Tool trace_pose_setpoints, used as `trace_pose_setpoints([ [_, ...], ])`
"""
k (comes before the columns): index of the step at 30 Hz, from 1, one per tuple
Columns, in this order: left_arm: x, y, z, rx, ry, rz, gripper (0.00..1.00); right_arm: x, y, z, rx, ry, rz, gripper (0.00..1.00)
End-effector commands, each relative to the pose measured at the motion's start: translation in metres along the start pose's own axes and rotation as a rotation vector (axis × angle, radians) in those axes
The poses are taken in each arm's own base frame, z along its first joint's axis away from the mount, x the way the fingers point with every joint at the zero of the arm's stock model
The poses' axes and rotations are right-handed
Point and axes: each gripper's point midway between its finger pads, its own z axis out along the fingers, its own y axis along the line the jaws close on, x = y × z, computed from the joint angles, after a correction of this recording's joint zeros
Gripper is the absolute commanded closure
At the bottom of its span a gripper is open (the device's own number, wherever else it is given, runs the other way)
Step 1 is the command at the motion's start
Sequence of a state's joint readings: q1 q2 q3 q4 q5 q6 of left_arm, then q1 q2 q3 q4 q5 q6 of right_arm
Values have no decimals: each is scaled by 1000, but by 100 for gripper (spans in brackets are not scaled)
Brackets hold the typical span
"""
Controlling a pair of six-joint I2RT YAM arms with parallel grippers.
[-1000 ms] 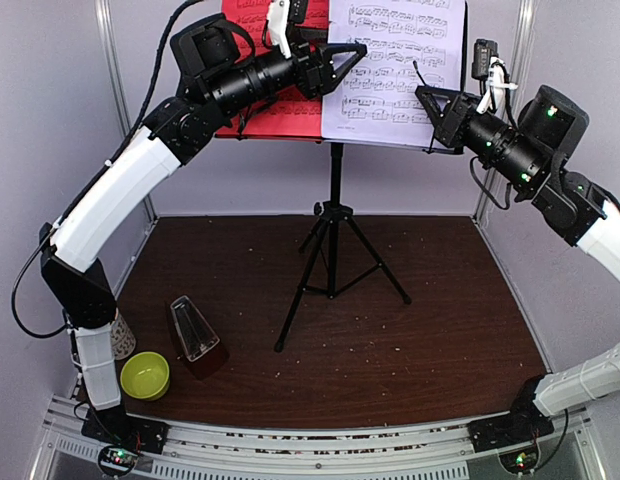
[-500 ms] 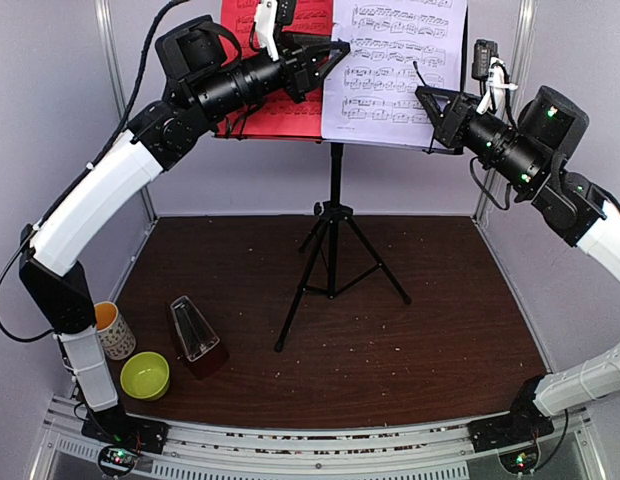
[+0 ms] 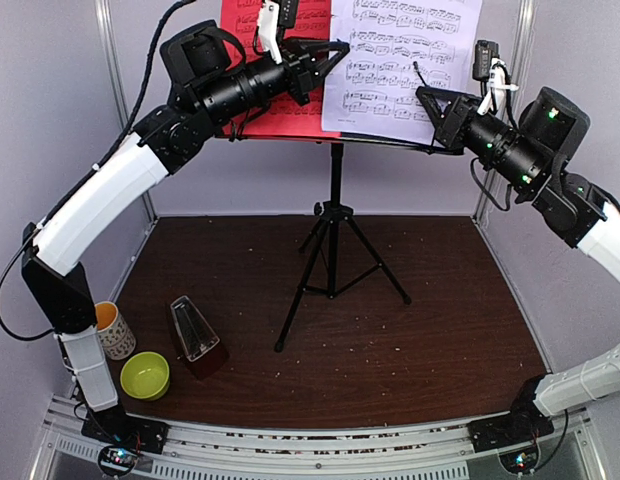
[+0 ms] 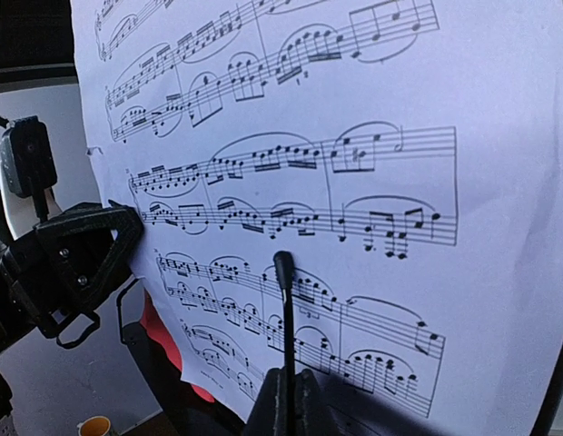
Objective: Set up the instrument practice props
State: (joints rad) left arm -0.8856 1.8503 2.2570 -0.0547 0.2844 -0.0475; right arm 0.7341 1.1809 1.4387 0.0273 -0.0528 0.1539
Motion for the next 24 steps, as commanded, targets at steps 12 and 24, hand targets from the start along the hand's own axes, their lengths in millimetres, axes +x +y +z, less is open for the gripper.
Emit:
trace_pose_setpoints([
  [12,-2,-1,10,9,-52,-55,100,-21,10,-10,-53,-67,-26,100],
  [24,-1,1,10,3,-48,-56,98,-20,8,-9,-38,-66,-4,79],
])
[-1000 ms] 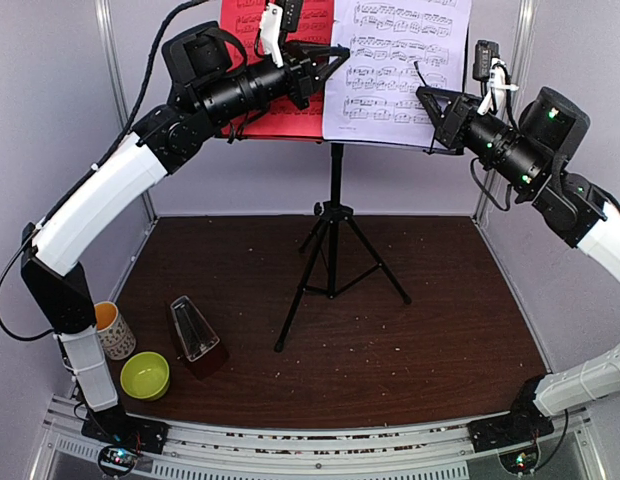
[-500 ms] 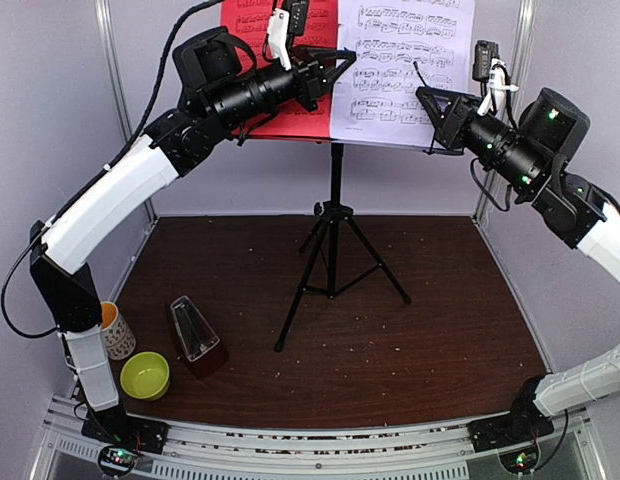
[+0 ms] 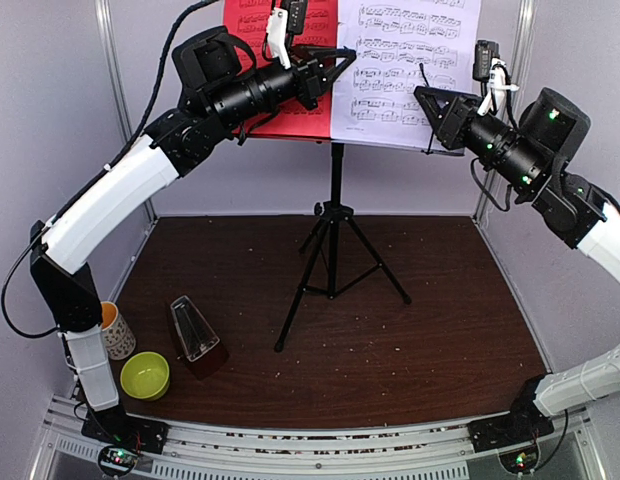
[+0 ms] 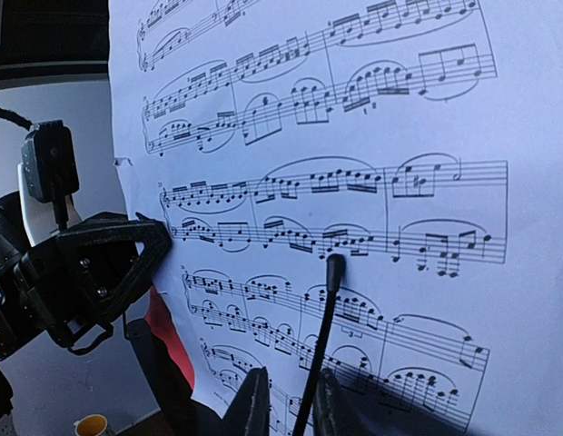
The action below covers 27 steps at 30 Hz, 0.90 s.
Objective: Set up the instrument practice props
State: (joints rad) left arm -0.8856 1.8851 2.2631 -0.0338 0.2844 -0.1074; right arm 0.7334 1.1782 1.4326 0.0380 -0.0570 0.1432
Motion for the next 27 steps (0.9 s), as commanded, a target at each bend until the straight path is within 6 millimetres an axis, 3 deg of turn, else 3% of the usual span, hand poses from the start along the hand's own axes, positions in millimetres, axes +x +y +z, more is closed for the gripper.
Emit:
trace_pose_setpoints([
  [1,-17,-2,1,3,-56,8,95,-20,7,-9,-32,-61,7,77],
  [10,-19,-3,-1,4,-54,9,72,-19,2,-9,-7,-51,23,59],
  [19,-39,1,-24,-57,-65,30,34,-29,-2,-20,16,-76,29,46],
  [27,-55,1,-58,-111,-61,38,13,-39,-5,-40,32,-101,13,13],
])
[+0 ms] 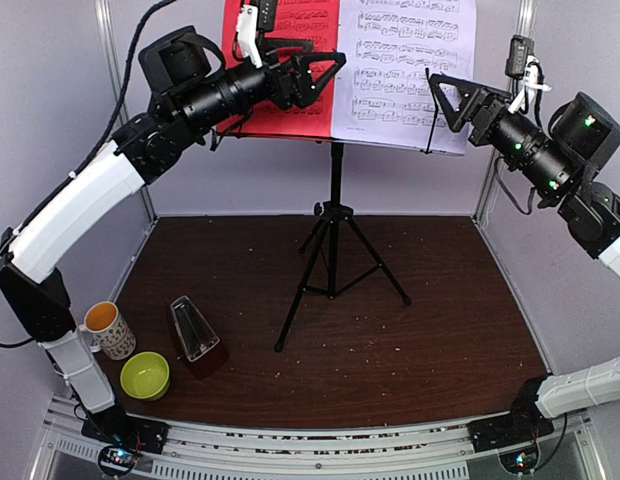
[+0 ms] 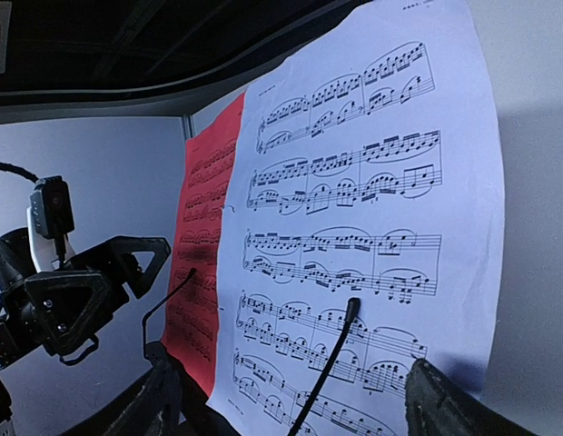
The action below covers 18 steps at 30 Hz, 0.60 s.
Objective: Set up the instrument practice props
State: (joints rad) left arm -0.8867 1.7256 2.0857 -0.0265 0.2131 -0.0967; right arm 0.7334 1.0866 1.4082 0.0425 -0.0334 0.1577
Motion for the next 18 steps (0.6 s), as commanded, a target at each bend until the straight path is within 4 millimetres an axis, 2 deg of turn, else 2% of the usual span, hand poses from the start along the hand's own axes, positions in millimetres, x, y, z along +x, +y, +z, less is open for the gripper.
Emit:
trace_pose_setpoints([
  [1,-39,1,-29,-50,-65,33,11,-9,-3,-13,20,-22,-13,10],
  [4,-35,3,-45,-76,-23,37,3,-5,-5,-18,25,1,-28,5],
  [7,-25,5,-65,-109,18,31,2,-3,-5,-31,17,11,-32,0],
  [11,-8,12,-102,-175,83,9,2,8,-11,-52,30,24,-42,0],
  [15,24,27,-143,-272,187,-39,2,27,-17,-71,49,108,-62,0],
  [18,56,37,-176,-360,276,-79,2,43,-19,-85,48,153,-49,0],
])
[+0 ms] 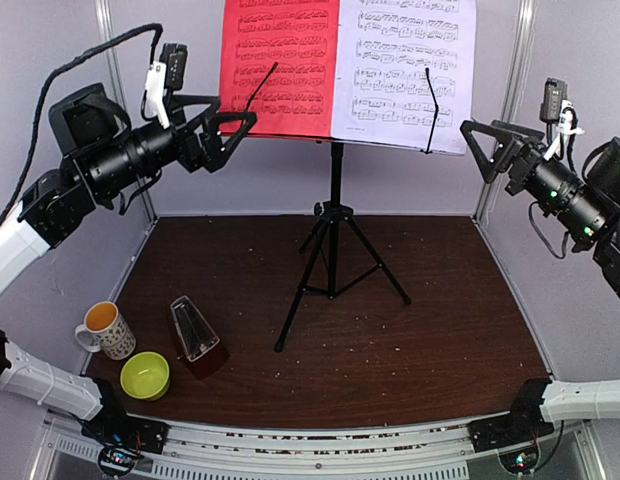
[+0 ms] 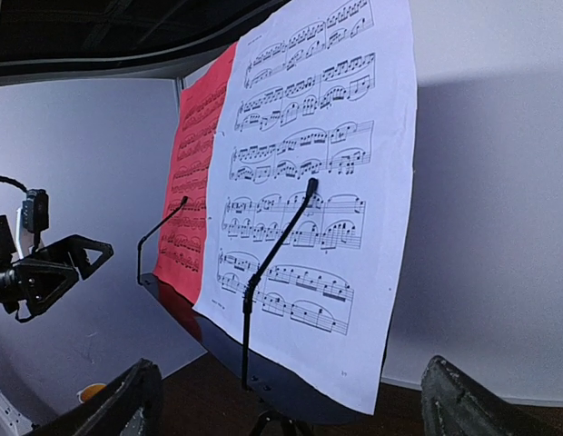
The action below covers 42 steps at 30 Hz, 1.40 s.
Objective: Set up the instrument practice props
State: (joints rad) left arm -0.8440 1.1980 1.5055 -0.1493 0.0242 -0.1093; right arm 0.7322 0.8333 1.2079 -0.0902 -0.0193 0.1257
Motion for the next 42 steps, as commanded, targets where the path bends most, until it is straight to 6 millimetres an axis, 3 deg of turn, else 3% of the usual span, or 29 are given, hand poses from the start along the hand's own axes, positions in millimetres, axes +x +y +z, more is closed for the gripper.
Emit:
trace_pose_setpoints([
  [1,48,29,-34,-153,125,-72,2,29,-8,-19,18,90,-4,0],
  [6,113,52,-81,-311,273,-148,2,71,-17,-35,44,162,32,0],
  [13,179,75,-138,-525,414,-260,2,144,-17,-32,26,296,115,0],
  [19,229,81,-170,-632,560,-305,2,173,-15,-25,14,338,167,0],
  [30,279,69,-174,-611,710,-346,2,200,-13,-17,5,387,215,0],
  [42,314,30,-164,-323,853,-259,7,211,-5,-14,-37,401,242,0],
])
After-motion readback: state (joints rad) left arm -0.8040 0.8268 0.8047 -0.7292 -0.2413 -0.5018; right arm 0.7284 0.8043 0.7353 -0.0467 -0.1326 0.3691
